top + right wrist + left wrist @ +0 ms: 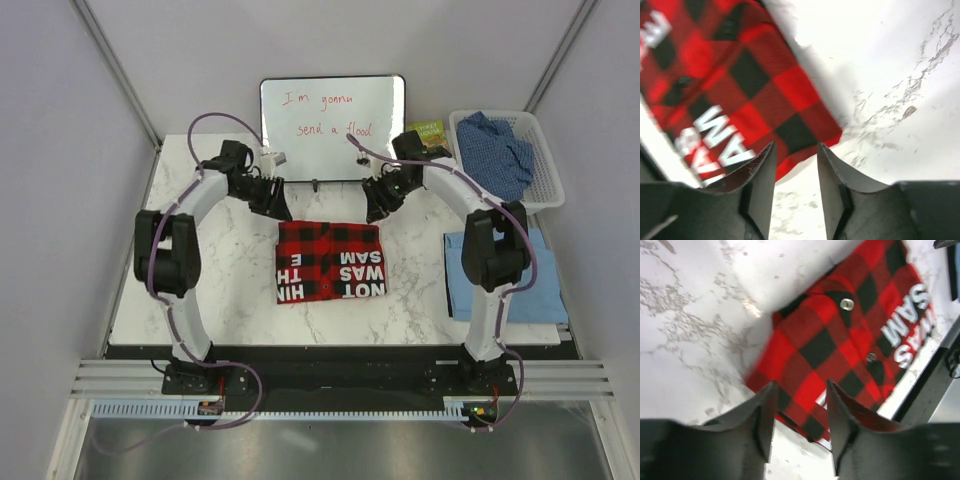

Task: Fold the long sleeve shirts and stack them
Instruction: Fold the shirt

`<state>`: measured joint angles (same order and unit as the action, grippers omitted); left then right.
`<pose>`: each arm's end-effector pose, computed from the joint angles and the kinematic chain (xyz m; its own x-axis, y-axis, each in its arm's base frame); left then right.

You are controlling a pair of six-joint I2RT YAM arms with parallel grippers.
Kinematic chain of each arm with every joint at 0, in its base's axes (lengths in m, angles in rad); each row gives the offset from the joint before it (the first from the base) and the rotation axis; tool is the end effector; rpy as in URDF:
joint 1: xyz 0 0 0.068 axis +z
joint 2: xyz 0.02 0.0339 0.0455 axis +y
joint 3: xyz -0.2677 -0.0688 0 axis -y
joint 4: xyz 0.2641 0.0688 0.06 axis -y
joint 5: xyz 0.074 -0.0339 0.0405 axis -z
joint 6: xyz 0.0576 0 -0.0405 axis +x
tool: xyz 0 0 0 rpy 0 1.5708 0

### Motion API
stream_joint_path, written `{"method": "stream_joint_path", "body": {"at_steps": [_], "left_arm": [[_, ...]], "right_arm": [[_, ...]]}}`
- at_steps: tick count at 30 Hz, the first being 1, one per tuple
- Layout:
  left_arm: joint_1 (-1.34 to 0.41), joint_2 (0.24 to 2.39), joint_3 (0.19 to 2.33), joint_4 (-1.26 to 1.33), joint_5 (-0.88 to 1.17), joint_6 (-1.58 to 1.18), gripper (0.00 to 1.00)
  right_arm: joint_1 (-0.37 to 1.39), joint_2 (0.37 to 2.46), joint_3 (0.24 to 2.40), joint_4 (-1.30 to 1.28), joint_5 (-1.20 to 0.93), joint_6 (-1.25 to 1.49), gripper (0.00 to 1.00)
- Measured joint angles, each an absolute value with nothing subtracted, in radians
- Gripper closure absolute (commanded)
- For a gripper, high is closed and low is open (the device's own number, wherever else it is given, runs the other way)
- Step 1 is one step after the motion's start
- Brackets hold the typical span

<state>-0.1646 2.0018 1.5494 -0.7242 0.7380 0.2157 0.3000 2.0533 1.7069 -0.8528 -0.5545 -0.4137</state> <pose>0.4281 -0.1104 0.1876 -0.8092 0.2949 -0.5081 0.5624 0.6392 -0.5246 0.4282 0.1642 0.2028 -0.6406 -0.5559 -0.5297 -0.7551 0.5813 0.3032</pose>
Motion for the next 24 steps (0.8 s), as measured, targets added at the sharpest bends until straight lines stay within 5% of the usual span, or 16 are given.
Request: {"method": "stream_joint_path", "body": {"at_steps": [3, 5, 8, 16, 24], "left_arm": [[-0.168, 1.814, 1.453, -0.696, 0.781, 0.172, 0.08], [-0.179, 1.707, 1.391, -0.657, 0.853, 0.128, 0.07], [-0.227, 1.567, 1.227, -0.540, 0.978, -0.012, 0.05], [-0.373, 1.666, 0.821, -0.257, 1.092, -0.359, 0.06], [-0.271, 1.837, 0.812, -0.220, 1.105, -0.421, 0.10]], "right_arm": [[0.292, 1.920, 1.639, -0.840, -0.659, -0.326, 0.34], [0.297, 1.814, 1.533, -0.804, -0.762, -0.255, 0.21], [0.330, 1.708, 1.344, -0.715, -0.915, -0.114, 0.14], [0.440, 1.871, 1.142, -0.589, -1.080, 0.082, 0.19], [0.338, 2.100, 1.245, -0.733, -1.072, 0.022, 0.31]]}}
